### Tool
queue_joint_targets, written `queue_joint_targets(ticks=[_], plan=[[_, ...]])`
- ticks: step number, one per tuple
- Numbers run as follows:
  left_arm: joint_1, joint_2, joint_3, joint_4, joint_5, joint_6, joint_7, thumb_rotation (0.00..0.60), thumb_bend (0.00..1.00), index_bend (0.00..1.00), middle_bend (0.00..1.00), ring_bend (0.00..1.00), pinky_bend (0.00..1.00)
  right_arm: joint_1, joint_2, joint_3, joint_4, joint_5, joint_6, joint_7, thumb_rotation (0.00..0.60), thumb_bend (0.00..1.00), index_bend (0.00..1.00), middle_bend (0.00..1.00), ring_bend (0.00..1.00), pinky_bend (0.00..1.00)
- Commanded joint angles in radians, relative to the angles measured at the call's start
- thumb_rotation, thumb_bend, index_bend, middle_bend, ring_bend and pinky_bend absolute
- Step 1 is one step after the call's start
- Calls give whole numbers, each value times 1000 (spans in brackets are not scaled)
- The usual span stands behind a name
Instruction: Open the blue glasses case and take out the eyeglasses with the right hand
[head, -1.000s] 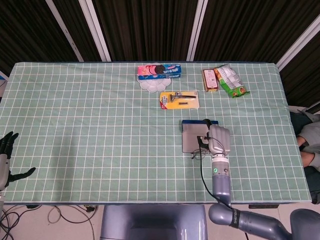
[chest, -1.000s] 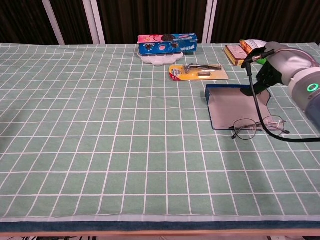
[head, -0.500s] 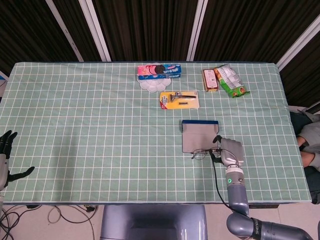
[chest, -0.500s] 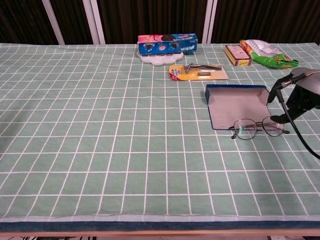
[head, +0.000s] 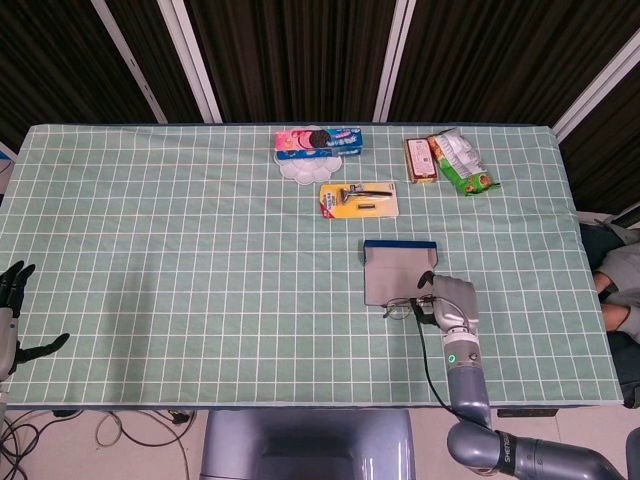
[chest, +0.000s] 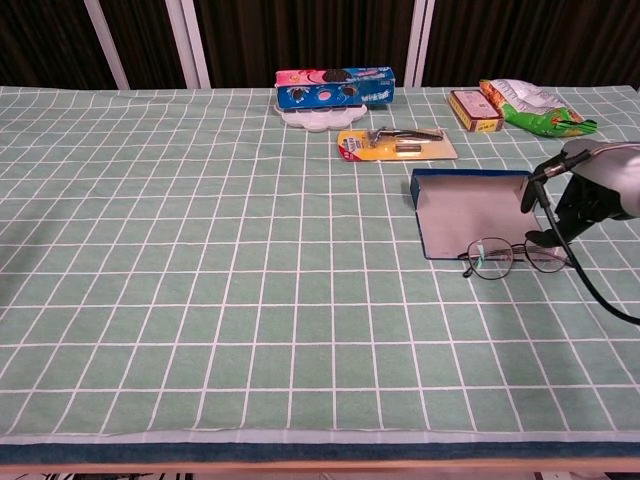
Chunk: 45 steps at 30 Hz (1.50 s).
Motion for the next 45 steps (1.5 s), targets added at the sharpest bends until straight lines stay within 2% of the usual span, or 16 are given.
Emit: queue_joint_targets(ticks=[1, 36, 45], plan=[[0, 0, -1, 0, -2, -1, 0, 600, 22, 0, 0, 0, 0, 4, -4, -4, 9, 5, -5, 1, 600, 394, 437, 966, 984, 1000], [-4, 2, -6, -1, -19, -13, 1, 600, 22, 0, 0, 0, 0, 24, -65, -21, 118, 70, -36, 27, 600, 455, 501, 966, 984, 1000], [-5, 2, -7, -1, -22, -16, -3, 600, 22, 0, 0, 0, 0, 23, -73, -24, 130, 69, -35, 33, 600, 548, 550, 966, 984, 1000]])
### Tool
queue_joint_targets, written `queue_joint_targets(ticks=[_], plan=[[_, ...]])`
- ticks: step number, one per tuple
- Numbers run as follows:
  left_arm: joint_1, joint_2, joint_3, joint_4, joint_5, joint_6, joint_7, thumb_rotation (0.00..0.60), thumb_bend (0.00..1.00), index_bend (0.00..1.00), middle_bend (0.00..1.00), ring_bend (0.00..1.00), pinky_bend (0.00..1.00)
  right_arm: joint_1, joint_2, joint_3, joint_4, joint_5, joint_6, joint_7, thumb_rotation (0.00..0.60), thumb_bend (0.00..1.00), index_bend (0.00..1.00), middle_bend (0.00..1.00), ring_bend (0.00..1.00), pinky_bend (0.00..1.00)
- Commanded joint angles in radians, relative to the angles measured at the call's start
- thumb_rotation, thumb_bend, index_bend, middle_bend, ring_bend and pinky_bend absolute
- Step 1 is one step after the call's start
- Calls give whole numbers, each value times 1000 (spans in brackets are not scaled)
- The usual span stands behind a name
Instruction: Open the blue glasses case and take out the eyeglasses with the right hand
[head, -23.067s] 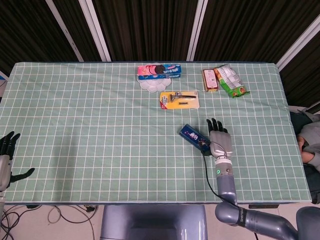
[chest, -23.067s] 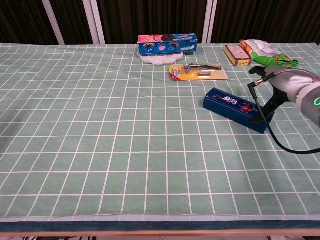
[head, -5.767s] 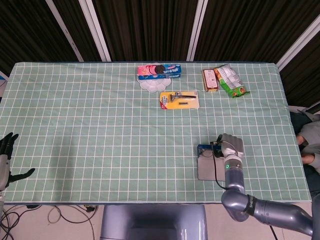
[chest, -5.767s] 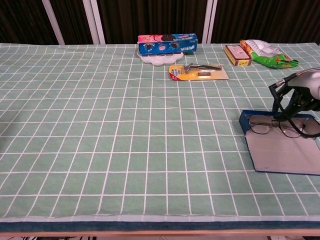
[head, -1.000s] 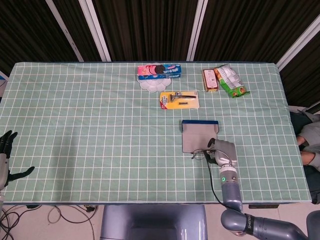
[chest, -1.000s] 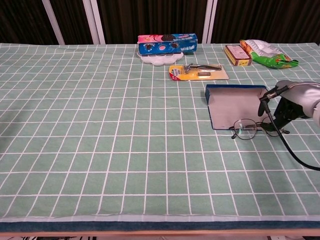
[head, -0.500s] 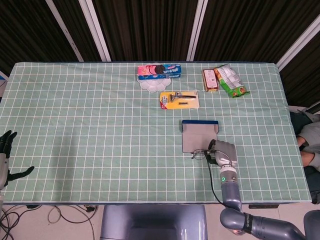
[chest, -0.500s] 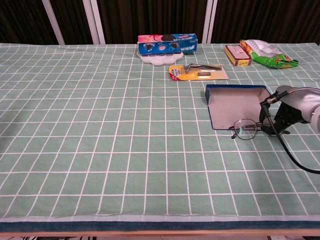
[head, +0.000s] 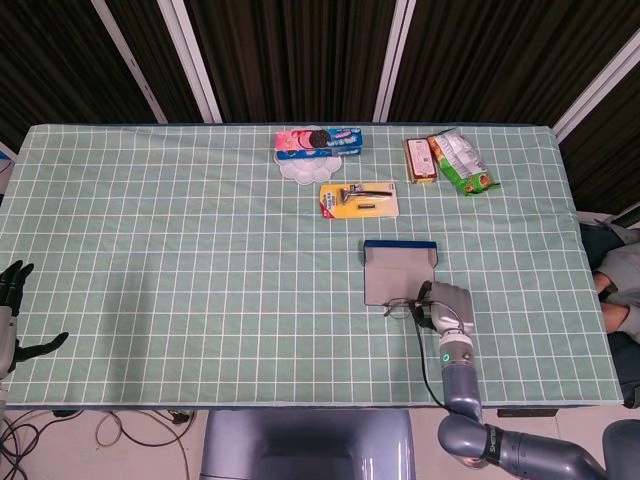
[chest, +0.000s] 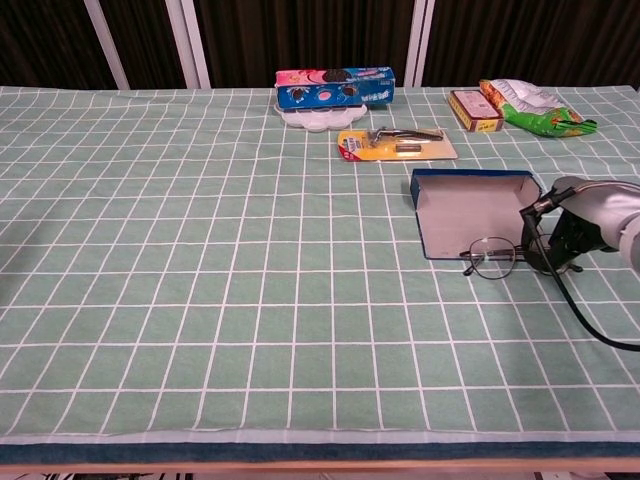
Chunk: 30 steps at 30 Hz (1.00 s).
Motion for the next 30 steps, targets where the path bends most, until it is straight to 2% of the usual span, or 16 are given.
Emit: queue_joint_targets(ticks=[1, 9, 22, 30], plan=[[0, 0, -1, -1, -1, -1, -1, 600, 22, 0, 0, 0, 0, -1, -2, -1, 1, -1, 1, 1, 600, 570, 562, 966, 984, 1000], [1, 2, -1, -2, -2, -1, -5, 600, 22, 0, 0, 0, 0, -2, -2, 0, -1, -5, 6, 2, 600, 640, 620, 966, 983, 1000], [1, 4, -2, -6, -2, -2, -14, 600, 22, 0, 0, 0, 0, 3, 7, 11, -32, -14, 21, -6, 600, 644, 636, 966, 984, 1000], [1, 5, -1, -7, 2, -2, -21, 600, 22, 0, 0, 0, 0, 16, -5, 45, -79, 12, 37, -5, 600, 644, 642, 966, 984, 1000]])
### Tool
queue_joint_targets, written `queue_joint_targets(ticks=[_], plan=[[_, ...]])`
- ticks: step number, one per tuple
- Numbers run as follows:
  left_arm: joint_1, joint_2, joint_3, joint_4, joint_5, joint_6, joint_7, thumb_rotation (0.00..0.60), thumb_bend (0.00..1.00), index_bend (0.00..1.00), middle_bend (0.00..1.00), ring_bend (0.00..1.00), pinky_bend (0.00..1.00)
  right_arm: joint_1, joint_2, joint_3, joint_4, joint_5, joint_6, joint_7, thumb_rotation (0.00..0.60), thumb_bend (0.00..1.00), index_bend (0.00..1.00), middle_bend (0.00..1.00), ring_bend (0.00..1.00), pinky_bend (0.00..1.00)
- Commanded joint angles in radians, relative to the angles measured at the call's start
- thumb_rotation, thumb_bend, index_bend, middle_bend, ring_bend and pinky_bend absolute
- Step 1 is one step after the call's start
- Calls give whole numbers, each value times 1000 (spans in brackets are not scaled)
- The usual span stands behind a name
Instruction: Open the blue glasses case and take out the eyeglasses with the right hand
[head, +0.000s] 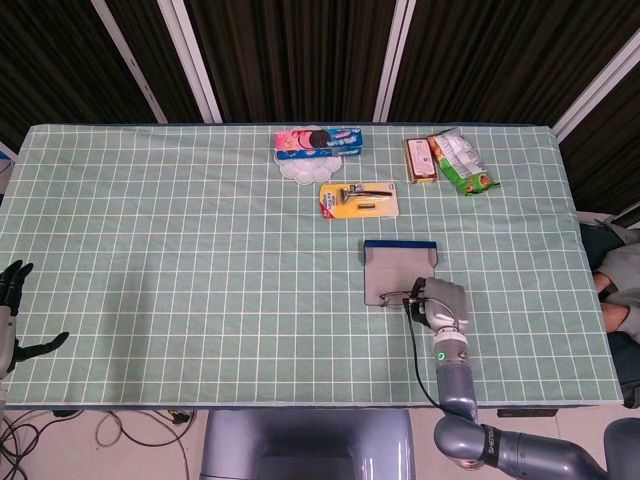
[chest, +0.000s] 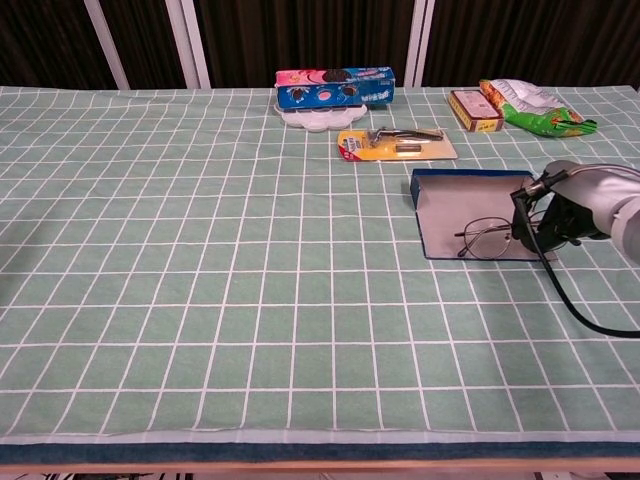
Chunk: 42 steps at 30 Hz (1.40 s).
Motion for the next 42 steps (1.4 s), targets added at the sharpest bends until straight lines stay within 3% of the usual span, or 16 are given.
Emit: queue_joint_targets(ticks=[1, 12, 24, 35, 42], plan=[[0, 0, 0, 0, 1, 0, -2, 600, 22, 0, 0, 0, 0, 7, -9, 11, -16, 14, 8, -4, 600, 644, 642, 966, 984, 1000], [-1, 4, 1, -2, 12, 0, -22, 600, 22, 0, 0, 0, 0, 66, -136, 49, -70, 55, 71, -37, 600, 645, 649, 966, 984, 1000], [-2, 7, -1, 1, 7, -5, -33, 600, 23, 0, 0, 0, 0, 148, -310, 117, -15, 90, 145, -81, 600, 668, 661, 967, 983, 1000], [-5, 9, -3, 0, 3, -10, -37, 600, 22, 0, 0, 0, 0, 160, -389, 127, 28, 96, 167, -81, 600, 647, 660, 967, 984, 1000], [-5, 10, -1, 0, 7, -10, -39, 600, 23, 0, 0, 0, 0, 153, -401, 116, 27, 88, 172, -94, 600, 535, 458, 967, 984, 1000]])
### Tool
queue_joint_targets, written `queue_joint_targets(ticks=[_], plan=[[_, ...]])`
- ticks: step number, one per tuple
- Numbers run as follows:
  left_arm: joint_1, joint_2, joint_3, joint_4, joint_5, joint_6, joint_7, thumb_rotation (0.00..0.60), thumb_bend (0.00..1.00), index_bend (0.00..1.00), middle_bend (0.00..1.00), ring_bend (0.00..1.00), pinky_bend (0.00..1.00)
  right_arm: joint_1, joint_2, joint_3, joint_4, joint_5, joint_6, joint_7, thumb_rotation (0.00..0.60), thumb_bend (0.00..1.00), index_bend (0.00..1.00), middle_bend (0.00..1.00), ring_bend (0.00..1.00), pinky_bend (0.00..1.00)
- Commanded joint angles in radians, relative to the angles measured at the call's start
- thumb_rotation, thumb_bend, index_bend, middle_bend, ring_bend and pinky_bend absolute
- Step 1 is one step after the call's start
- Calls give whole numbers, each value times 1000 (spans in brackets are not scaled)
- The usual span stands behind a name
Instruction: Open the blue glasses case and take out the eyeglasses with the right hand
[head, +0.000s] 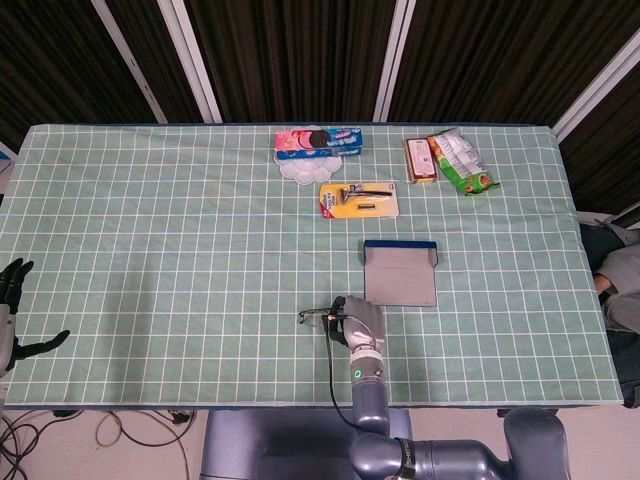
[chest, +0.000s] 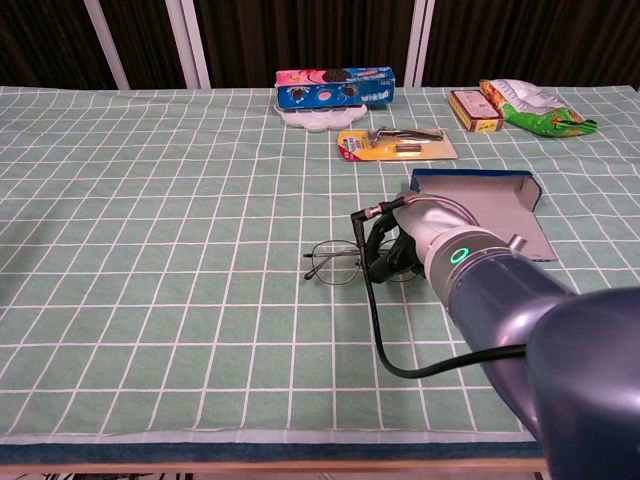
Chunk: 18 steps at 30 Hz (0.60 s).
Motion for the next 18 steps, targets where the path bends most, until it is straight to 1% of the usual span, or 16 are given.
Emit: queue_joint_targets(ticks=[1, 2, 4, 7, 13, 18], plan=[[0, 0, 0, 0, 1, 0, 0, 600, 22, 0, 0, 0, 0, -4, 0, -5, -4, -5, 3, -6, 600, 522, 422, 967, 984, 1000], [0, 0, 1, -1, 1, 0, 0, 600, 22, 0, 0, 0, 0, -6, 0, -6, -7, -5, 5, -8, 600, 511, 395, 967, 984, 1000], [0, 1, 1, -1, 2, 0, 1, 600, 22, 0, 0, 0, 0, -10, 1, -7, -14, -4, 8, -14, 600, 483, 309, 967, 984, 1000], [0, 1, 2, -2, 3, 0, 1, 600, 22, 0, 0, 0, 0, -14, 3, -10, -23, -2, 14, -25, 600, 465, 230, 966, 984, 1000], [1, 0, 2, -2, 4, 4, 1, 600, 23, 0, 0, 0, 0, -24, 23, -32, -51, -42, 27, -40, 600, 463, 200, 963, 982, 1000], [1, -2, 2, 1, 5, 7, 4, 600, 23, 0, 0, 0, 0, -45, 93, -54, -111, -110, 56, -55, 600, 451, 182, 946, 968, 1000]])
